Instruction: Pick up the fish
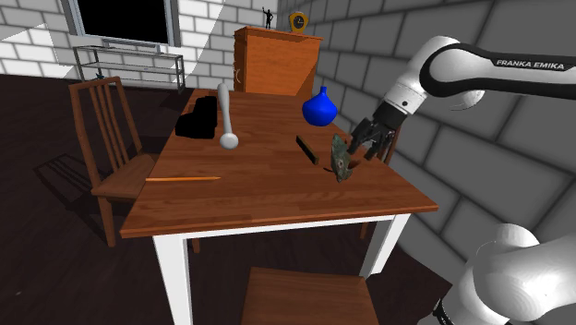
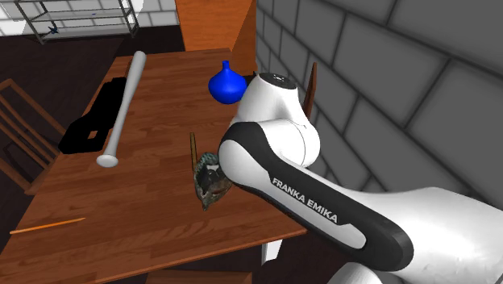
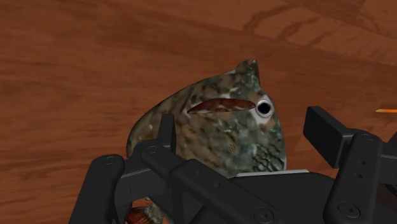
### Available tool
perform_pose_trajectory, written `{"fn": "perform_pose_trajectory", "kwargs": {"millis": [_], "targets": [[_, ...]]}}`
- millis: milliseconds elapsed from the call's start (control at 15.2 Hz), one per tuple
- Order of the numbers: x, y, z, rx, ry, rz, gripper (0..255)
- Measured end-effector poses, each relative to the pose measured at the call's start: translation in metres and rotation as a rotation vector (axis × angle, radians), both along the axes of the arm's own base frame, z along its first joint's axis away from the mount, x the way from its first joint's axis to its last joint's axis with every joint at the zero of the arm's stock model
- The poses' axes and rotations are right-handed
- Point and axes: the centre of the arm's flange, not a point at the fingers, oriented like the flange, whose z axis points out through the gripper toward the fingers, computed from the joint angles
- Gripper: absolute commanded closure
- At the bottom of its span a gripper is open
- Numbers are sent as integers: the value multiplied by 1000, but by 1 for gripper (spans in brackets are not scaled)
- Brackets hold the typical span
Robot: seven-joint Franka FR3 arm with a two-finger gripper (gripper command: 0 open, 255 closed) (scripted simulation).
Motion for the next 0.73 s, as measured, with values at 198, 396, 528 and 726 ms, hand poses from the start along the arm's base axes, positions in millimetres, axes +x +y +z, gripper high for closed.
{"fn": "perform_pose_trajectory", "kwargs": {"millis": [198,396,528,726], "targets": [[0,0,-15,3,-4,-1,0],[0,-1,-26,4,-4,-1,255],[-1,0,-27,4,-5,-1,255],[-1,0,-28,4,-7,-1,255]]}}
